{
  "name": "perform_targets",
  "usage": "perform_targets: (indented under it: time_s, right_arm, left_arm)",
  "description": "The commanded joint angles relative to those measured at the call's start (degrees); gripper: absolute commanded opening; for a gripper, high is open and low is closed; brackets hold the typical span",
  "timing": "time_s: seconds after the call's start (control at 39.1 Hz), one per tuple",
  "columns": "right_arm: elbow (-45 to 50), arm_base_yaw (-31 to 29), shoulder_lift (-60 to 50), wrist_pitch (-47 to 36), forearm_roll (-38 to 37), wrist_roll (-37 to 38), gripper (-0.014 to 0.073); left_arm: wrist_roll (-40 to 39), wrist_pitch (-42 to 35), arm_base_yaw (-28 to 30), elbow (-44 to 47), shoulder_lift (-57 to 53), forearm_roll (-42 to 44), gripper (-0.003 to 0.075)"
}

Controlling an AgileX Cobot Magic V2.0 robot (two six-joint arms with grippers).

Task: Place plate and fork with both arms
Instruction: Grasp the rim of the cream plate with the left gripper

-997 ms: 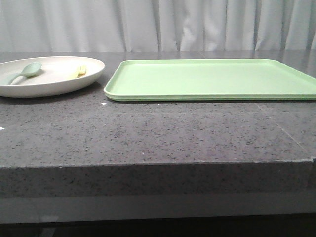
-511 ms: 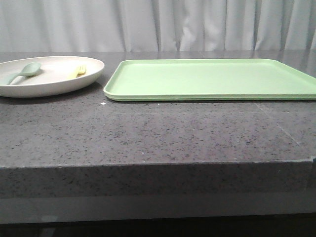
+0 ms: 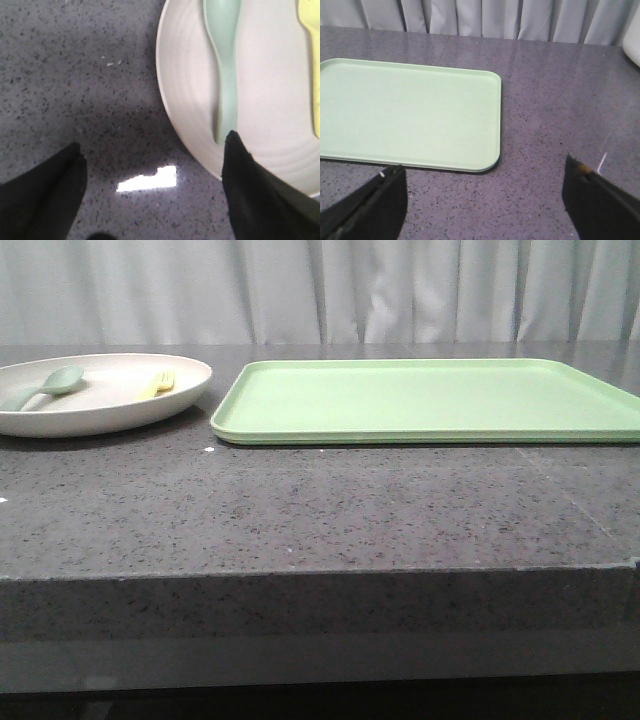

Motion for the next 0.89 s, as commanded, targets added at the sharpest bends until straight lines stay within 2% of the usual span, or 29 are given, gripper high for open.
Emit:
perform_targets:
  time_s: [0.0, 0.43, 0.87]
  right_arm:
    - [-2.0, 0.0, 0.7, -4.8, -0.1, -0.3, 0.0645]
    - [-2.0, 0.0, 0.7, -4.7, -0.1, -0.3, 0.0645]
    - [-2.0, 0.0, 0.7, -4.7, -0.1, -0.3, 0.0645]
  left_arm:
    - [0.4, 0.8, -0.2, -5.4, 1.6, -2.5, 0.0488]
    - [0.4, 3.3, -0.8, -16.1, 12.4, -4.9, 0.0456]
    - [0.4, 2.7, -3.7, -19.8, 18.6, -4.5, 0.0356]
